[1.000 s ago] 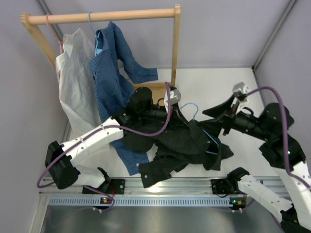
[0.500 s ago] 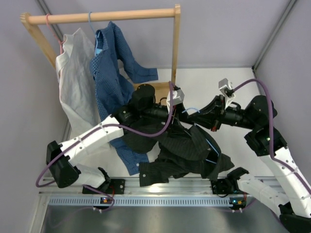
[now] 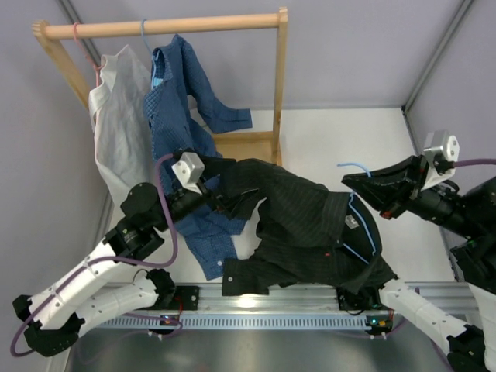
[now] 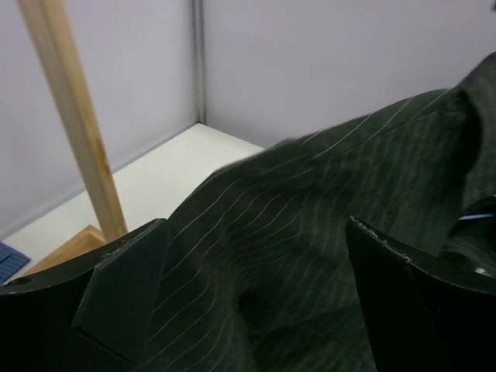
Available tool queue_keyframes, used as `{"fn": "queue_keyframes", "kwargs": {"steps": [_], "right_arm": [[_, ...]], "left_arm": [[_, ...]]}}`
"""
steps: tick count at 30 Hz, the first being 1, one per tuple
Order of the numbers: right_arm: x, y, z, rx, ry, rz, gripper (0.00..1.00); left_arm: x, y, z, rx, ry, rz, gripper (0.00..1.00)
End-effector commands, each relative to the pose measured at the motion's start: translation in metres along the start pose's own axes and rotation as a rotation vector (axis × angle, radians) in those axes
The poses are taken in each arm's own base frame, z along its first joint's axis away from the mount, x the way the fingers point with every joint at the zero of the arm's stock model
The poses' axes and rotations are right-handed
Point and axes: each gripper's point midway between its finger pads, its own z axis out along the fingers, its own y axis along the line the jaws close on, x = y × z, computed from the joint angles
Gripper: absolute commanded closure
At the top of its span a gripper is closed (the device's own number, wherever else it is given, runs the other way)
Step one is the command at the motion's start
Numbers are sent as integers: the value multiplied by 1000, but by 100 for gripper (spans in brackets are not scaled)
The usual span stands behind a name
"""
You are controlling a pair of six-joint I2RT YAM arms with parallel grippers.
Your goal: Place the shirt on the hanger
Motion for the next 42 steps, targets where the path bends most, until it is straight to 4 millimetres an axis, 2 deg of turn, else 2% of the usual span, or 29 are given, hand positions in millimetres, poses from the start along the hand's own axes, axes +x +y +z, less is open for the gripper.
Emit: {"fn": "queue_keyframes", "kwargs": {"steps": [1, 4, 7, 9, 11, 12, 13, 14, 17, 18, 19, 20, 22, 23, 25, 26, 32, 36, 37, 38, 39, 40, 41, 42], "right_arm": [[-12, 7, -10, -3, 2, -32, 100], [-18, 22, -15, -62, 2, -45, 100], [-22, 31, -21, -92, -3, -60, 100], [-23, 31, -24, -86, -4, -65, 100], [-23, 31, -25, -78, -3, -68, 100], [-23, 28, -25, -64, -3, -67, 100], [-22, 27, -26, -53, -3, -68, 100], [-21, 24, -27, -33, -1, -65, 100], [-12, 3, -32, 94, 17, -68, 100], [-11, -5, -39, 152, 7, -78, 100], [-2, -10, -39, 177, 22, -70, 100], [-2, -12, -48, 218, 0, -78, 100], [9, -18, -51, 249, 15, -68, 100], [8, -18, -58, 276, -1, -68, 100], [14, -21, -60, 290, 3, -64, 100], [14, -20, -61, 293, -1, -61, 100], [8, -29, -64, 350, -17, -53, 100], [3, -36, -59, 375, -28, -37, 100], [0, -39, -59, 389, -36, -36, 100], [0, -41, -58, 400, -35, -31, 100], [-3, -42, -57, 400, -40, -31, 100], [-6, -40, -55, 390, -45, -30, 100], [-5, -40, -51, 379, -32, -25, 100], [-9, -41, -50, 383, -36, -30, 100]], "left_arm": [[24, 30, 8, -143, -6, 20, 2], [36, 48, 16, -234, 22, 30, 2], [39, 51, 24, -240, 21, 35, 2], [45, 45, 30, -202, 31, 28, 6], [47, 32, 35, -121, 18, 18, 26], [49, 31, 37, -110, 19, 14, 48], [50, 29, 39, -105, 19, 7, 82], [48, 50, 37, -230, 1, -23, 100], [52, 84, 25, -455, -31, -131, 100], [51, 101, 15, -573, -57, -164, 100], [53, 108, 11, -620, -59, -173, 100], [58, 120, 2, -707, -48, -173, 100], [66, 128, 0, -768, -22, -188, 100], [65, 130, 1, -784, -17, -192, 100], [77, 131, 5, -799, 30, -197, 100], [75, 130, 8, -794, 22, -216, 100], [104, 136, 14, -847, 116, -253, 100], [105, 133, 16, -832, 100, -293, 100], [105, 132, 16, -831, 102, -296, 97], [105, 131, 17, -826, 105, -301, 88], [99, 129, 17, -813, 100, -303, 62], [93, 126, 18, -792, 96, -303, 43], [85, 119, 22, -744, 94, -304, 25], [70, 111, 22, -696, 74, -305, 16]]}}
